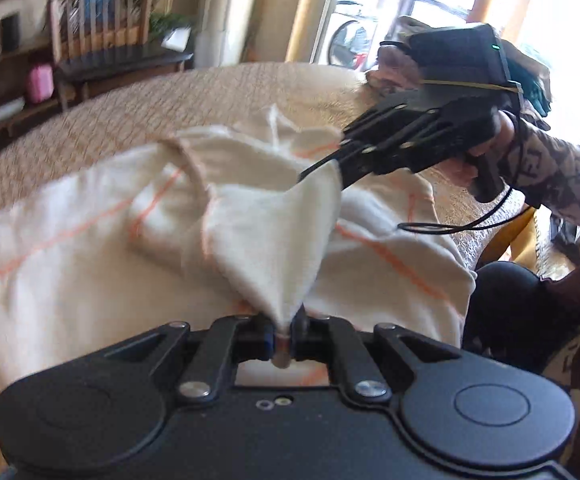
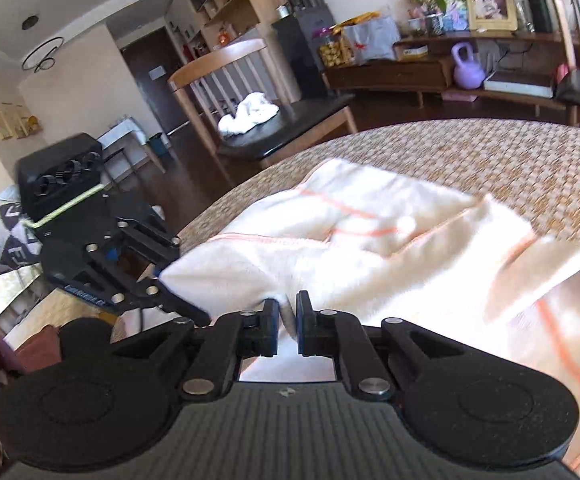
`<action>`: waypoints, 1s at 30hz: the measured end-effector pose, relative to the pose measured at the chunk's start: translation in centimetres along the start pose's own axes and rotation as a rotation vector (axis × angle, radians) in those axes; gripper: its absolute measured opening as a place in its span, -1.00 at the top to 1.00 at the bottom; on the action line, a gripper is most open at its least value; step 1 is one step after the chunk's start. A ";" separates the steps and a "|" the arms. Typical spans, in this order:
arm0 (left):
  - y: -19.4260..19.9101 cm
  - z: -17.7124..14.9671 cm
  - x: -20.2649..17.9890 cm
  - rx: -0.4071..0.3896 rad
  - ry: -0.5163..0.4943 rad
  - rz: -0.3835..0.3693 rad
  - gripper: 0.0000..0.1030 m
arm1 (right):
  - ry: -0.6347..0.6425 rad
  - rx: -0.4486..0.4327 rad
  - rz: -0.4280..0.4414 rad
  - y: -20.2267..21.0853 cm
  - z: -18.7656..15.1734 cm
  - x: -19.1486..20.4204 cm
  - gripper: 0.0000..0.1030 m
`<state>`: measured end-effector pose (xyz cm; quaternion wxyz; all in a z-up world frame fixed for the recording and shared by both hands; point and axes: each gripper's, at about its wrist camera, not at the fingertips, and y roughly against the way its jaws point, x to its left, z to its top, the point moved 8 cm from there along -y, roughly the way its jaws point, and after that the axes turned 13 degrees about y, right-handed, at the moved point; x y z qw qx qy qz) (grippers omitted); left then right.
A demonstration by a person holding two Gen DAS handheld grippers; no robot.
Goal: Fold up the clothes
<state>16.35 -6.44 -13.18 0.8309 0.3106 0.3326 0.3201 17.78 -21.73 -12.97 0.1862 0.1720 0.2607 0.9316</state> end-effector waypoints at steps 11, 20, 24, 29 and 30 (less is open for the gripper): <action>-0.5 -1.4 -0.8 0.036 0.109 -0.099 -1.00 | -0.126 -0.056 -0.088 4.1 -2.1 -2.4 -0.20; -0.6 -1.2 2.2 0.153 0.196 0.029 -1.00 | -0.157 -0.050 -0.102 2.7 -2.6 -3.0 -0.21; -0.9 -0.9 3.2 0.151 0.179 0.023 -1.00 | -0.099 -0.024 -0.037 2.0 -2.7 -1.3 -0.21; -1.0 -0.4 3.2 0.172 0.156 -0.049 -1.00 | -0.118 0.041 0.008 0.6 -3.8 1.2 -0.21; -0.9 -0.3 3.1 0.177 0.149 -0.066 -1.00 | -0.139 0.055 0.017 0.3 -4.3 1.5 -0.20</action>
